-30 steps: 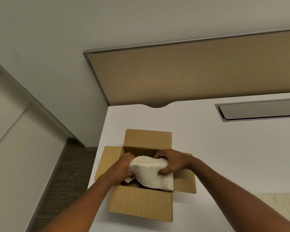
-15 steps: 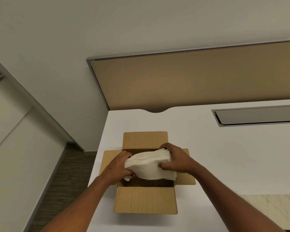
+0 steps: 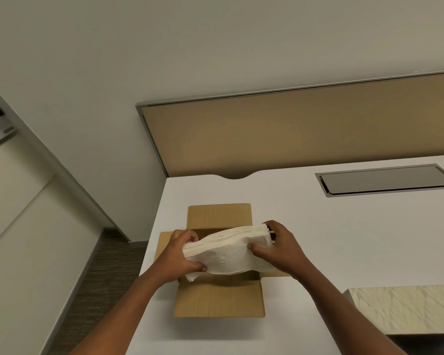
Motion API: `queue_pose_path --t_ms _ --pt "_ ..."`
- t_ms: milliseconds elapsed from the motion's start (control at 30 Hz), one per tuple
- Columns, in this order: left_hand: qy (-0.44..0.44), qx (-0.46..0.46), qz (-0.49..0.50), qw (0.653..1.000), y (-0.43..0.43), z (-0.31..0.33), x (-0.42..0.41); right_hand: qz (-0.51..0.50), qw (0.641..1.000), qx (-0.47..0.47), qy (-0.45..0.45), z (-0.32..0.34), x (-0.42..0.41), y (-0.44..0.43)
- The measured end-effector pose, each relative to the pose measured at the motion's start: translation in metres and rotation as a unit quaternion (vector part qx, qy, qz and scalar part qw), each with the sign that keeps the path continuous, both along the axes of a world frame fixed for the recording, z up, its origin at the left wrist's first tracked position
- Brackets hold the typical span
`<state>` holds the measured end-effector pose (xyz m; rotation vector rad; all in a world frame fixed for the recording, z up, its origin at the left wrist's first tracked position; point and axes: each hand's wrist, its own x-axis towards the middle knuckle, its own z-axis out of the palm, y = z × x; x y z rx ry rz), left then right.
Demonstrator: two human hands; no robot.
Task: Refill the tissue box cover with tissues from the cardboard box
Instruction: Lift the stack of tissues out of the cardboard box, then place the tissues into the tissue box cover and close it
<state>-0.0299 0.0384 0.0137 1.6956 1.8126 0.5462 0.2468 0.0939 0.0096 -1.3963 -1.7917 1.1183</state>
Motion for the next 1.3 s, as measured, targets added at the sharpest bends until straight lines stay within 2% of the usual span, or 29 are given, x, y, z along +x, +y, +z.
queue_pose_path --t_ms 100,333,533,800,900,1133,1300 --pt "-0.040 -0.006 0.006 0.999 -0.014 0.008 0.008 0.025 1.000 0.013 0.006 0.003 0.009 -0.014" --pt "-0.054 0.002 0.003 0.999 -0.042 0.019 0.032 0.076 0.997 0.011 0.031 0.012 0.036 -0.040" --pt "-0.068 0.058 0.025 0.996 -0.058 0.021 0.058 0.045 0.998 0.033 0.032 0.013 0.061 -0.059" --pt "-0.183 0.110 0.051 0.976 -0.090 0.017 0.112 -0.009 0.998 0.041 0.036 0.010 0.108 -0.091" --pt "-0.239 0.108 0.060 0.963 -0.101 0.009 0.139 -0.024 0.998 0.029 0.047 0.008 0.127 -0.106" --pt "-0.289 0.074 0.053 0.953 -0.121 0.009 0.190 -0.036 0.994 -0.014 0.100 0.005 0.173 -0.133" --pt "-0.315 0.037 0.032 0.948 -0.126 0.006 0.221 -0.050 0.992 -0.049 0.106 0.002 0.208 -0.148"
